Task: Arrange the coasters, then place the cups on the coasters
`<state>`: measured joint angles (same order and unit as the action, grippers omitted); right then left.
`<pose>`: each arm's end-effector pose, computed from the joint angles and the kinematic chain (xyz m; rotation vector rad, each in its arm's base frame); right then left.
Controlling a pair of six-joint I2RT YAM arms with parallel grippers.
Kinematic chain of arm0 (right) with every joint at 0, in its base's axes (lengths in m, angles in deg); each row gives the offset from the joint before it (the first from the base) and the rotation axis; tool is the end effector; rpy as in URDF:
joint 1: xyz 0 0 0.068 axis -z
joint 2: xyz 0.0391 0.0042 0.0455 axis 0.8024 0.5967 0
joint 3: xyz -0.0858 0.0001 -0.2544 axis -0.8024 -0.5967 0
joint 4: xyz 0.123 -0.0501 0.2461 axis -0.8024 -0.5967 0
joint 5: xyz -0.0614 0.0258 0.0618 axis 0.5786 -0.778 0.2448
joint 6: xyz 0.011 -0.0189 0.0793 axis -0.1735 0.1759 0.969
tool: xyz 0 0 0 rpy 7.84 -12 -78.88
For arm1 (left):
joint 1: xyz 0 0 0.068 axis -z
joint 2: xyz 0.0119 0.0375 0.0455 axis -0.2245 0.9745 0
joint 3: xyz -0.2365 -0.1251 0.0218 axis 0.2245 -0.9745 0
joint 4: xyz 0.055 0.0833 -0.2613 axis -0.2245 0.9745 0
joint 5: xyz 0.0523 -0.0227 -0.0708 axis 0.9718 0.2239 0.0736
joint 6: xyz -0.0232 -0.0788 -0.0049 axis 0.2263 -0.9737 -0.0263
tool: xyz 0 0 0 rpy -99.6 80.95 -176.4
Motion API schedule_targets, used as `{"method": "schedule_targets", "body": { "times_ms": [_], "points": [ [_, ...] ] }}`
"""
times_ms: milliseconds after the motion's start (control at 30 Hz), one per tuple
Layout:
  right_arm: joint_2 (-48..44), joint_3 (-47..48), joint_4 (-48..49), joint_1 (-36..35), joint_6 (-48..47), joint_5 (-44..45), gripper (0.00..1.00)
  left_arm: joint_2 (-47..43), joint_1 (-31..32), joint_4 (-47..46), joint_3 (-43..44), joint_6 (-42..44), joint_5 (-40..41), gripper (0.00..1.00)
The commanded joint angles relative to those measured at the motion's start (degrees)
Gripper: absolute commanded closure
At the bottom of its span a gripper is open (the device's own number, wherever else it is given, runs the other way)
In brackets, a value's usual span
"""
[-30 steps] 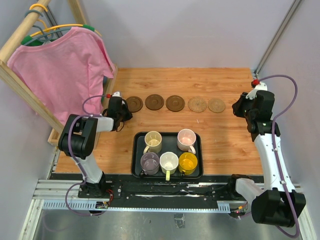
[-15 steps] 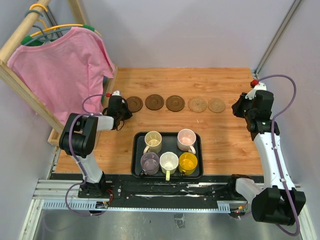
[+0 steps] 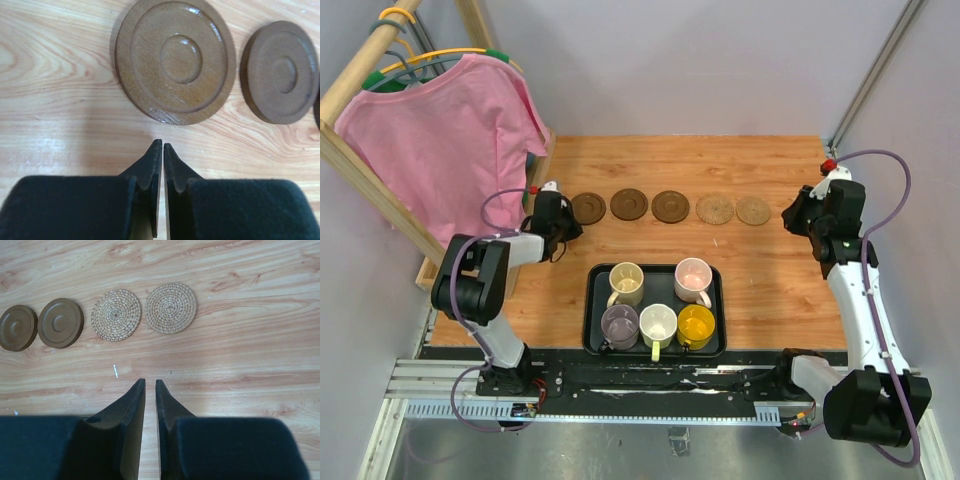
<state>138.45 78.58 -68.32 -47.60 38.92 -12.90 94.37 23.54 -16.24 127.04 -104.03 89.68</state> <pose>0.2911 -0.0157 0.3044 0.2194 1.9809 0.2824 0.3737 -0.0681 0.1013 -0.3344 2.2103 -0.3396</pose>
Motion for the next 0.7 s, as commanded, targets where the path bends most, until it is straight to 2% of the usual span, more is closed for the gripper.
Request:
{"method": "schedule_targets", "body": {
  "times_ms": [0, 167, 200, 233, 300, 400, 500, 667],
  "points": [
    [0.55, 1.48, 0.67, 1.59, 5.01, -0.18, 0.87, -7.78, -0.35, 2.05, -1.45, 1.35, -0.57, 0.91],
    [1.60, 0.48, 3.63, 5.17, 11.17, -6.58, 0.87, -16.26, -0.30, 3.63, -3.04, 2.02, -0.95, 0.87],
    [1.77, 0.06, 4.45, 5.88, 11.78, -9.06, 0.85, -17.62, -0.32, 3.98, -3.25, 2.00, -1.07, 0.83],
    [1.87, -0.78, 5.79, 6.67, 12.40, -12.07, 0.79, -18.88, -0.35, 4.25, -3.49, 1.90, -1.33, 0.77],
    [1.81, -2.94, 9.71, 8.34, 14.88, -17.61, 0.53, -21.20, -0.37, 4.46, -4.02, 1.84, -2.36, 0.61],
    [1.84, -7.05, 18.11, 12.23, 21.28, -25.40, 0.37, -24.32, -0.39, 4.27, -4.77, 1.22, -3.91, 0.48],
    [2.37, -10.59, 24.84, 15.80, 27.31, -30.81, 0.35, -27.24, -0.37, 3.80, -5.30, 0.85, -5.68, 0.38],
    [2.95, -5.66, 11.52, 16.22, 17.97, -30.57, 0.41, -32.68, -0.34, 2.43, -6.70, 0.02, -7.69, 0.35]
  ]
}}
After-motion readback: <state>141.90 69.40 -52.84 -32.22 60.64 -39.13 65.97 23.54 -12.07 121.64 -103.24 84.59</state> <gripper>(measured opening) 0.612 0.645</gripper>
